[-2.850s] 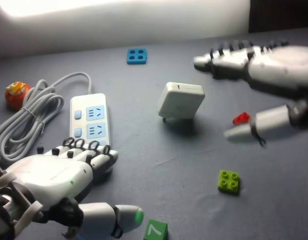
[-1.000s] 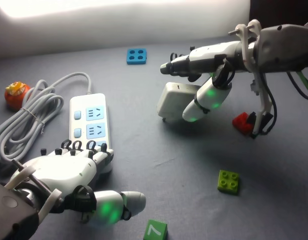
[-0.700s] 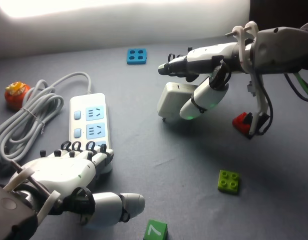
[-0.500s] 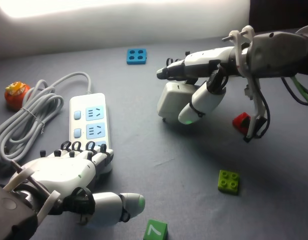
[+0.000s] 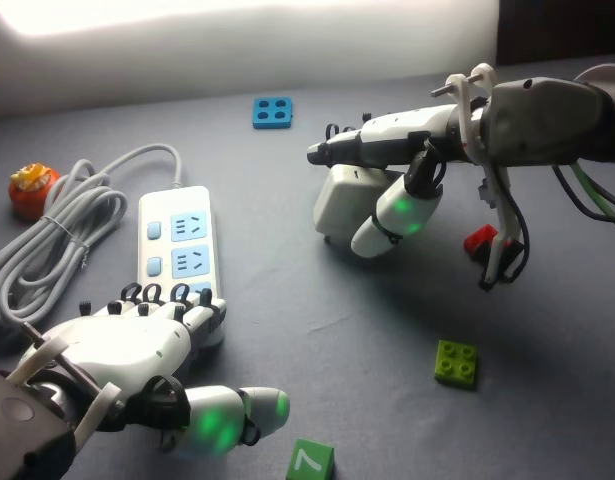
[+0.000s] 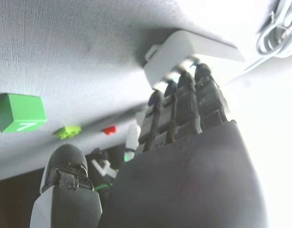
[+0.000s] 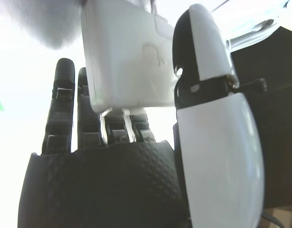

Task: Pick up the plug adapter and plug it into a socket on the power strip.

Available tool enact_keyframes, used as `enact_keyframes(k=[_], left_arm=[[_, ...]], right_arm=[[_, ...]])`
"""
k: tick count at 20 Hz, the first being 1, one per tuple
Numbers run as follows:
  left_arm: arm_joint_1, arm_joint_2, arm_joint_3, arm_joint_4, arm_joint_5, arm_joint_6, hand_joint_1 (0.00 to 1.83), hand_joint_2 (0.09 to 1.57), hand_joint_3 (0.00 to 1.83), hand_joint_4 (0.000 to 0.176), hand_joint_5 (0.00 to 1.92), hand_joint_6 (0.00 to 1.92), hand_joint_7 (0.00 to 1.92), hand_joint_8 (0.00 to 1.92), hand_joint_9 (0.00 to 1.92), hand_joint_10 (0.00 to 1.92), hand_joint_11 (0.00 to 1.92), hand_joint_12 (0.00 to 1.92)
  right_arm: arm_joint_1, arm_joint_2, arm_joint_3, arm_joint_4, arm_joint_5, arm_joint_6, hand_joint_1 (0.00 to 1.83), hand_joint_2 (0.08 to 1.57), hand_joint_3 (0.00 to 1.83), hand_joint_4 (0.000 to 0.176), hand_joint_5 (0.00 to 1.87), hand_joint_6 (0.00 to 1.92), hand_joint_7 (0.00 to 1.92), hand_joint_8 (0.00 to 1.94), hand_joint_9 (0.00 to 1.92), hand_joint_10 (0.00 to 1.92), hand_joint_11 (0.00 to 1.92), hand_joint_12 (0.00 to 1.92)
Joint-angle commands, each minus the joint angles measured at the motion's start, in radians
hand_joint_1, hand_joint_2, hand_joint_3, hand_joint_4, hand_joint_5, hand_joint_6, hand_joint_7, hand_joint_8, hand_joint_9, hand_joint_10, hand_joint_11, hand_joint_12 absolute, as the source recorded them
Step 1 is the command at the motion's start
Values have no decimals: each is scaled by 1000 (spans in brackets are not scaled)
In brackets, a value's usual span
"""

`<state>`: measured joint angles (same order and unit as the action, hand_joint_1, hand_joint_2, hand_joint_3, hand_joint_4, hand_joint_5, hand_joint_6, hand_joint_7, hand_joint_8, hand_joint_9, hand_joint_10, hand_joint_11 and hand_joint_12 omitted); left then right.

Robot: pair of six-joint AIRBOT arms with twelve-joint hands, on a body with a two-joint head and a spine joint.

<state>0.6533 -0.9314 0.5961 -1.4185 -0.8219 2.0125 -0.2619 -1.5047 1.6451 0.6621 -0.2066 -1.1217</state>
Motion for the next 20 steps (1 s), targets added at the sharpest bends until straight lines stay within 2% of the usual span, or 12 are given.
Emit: enact_keyframes(k=[1, 4, 11, 14, 19, 20], left_arm=[[3, 0, -7, 14, -24, -3, 0, 1124, 1, 0, 35, 2, 35, 3, 33, 1, 15, 19], [1, 0, -8, 14, -25, -3, 0, 1128, 3, 0, 38, 3, 34, 2, 32, 2, 17, 22], [-1, -1, -8, 14, -28, -3, 0, 1123, 0, 0, 38, 2, 39, 3, 40, 4, 18, 26], [-4, -2, -9, 14, -31, -3, 0, 1125, 1, 0, 47, 4, 51, 6, 47, 6, 20, 29], [-4, -3, -9, 14, -32, -1, 0, 1127, 2, 0, 56, 6, 62, 11, 60, 12, 39, 42], [-4, -3, -9, 14, -32, -1, 0, 1127, 1, 0, 49, 2, 57, 8, 57, 10, 37, 42]], right_arm=[[4, 3, 2, 16, 75, 0, 1136, 963, 0, 0, 50, 6, 67, 3, 105, 3, 0, 626], [3, 3, 2, 16, 80, -8, 1076, 997, 8, 0, 71, 6, 71, 0, 109, 2, 0, 682], [5, 3, 3, 16, 83, -20, 1001, 1088, 5, 0, 246, 10, 312, 10, 329, 21, 0, 998], [6, 3, 4, 16, 86, -23, 980, 1160, 5, 0, 393, 16, 474, 11, 474, 24, 9, 1118], [5, 2, 4, 16, 86, -26, 994, 1206, 4, 0, 677, 21, 758, 20, 736, 41, 199, 1147], [5, 2, 4, 16, 86, -27, 989, 1204, 1, 0, 752, 28, 834, 24, 811, 54, 293, 1130]])
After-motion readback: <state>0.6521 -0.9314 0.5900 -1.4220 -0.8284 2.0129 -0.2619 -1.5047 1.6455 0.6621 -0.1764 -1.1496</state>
